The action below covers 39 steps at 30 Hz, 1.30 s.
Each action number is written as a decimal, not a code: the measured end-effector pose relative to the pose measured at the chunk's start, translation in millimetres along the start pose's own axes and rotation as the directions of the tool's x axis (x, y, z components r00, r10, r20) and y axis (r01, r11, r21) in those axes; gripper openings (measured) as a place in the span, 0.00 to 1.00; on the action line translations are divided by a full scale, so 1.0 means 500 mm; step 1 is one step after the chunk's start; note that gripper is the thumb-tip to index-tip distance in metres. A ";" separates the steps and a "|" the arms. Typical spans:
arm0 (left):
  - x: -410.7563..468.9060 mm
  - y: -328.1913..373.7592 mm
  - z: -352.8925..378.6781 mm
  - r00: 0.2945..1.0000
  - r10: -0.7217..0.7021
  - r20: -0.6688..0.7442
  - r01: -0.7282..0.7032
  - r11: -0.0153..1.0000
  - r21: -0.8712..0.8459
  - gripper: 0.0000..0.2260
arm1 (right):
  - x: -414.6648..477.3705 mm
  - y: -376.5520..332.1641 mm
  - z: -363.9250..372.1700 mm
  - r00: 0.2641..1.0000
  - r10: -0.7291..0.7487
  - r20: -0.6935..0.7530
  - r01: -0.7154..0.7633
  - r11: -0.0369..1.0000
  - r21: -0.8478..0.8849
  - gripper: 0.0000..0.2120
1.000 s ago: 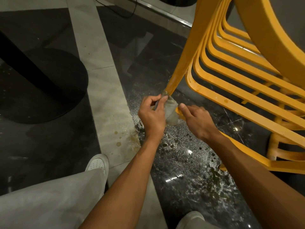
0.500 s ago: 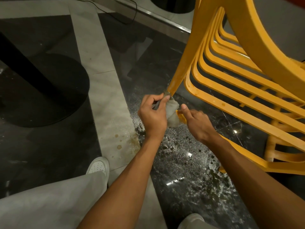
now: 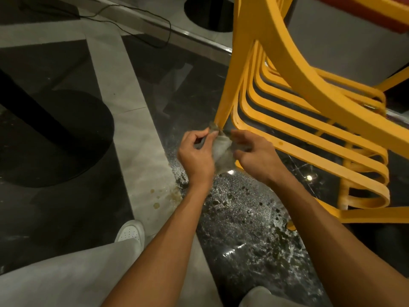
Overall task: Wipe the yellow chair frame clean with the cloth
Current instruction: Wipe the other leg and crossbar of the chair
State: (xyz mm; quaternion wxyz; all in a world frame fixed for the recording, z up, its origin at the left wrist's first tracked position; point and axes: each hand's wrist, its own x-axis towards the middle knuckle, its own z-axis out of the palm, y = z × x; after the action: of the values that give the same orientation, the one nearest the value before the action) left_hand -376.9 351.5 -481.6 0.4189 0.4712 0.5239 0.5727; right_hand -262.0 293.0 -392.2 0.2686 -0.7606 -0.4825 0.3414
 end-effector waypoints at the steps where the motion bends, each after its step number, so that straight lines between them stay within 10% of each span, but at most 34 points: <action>1: -0.002 -0.006 -0.002 1.000 -0.028 0.004 0.028 1.000 0.010 0.05 | -0.002 -0.009 -0.006 1.000 -0.001 -0.030 0.003 0.999 0.041 0.27; 39: 0.006 0.033 -0.002 0.991 0.114 0.063 -0.116 0.993 0.014 0.04 | 0.012 -0.009 -0.009 0.997 -0.069 0.025 0.061 0.971 0.230 0.33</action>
State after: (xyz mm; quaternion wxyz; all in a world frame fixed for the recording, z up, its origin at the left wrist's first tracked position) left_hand -378.4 352.3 -464.7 0.3971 0.5219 0.4877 0.5763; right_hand -259.2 300.1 -387.5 0.3577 -0.7026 -0.4689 0.3982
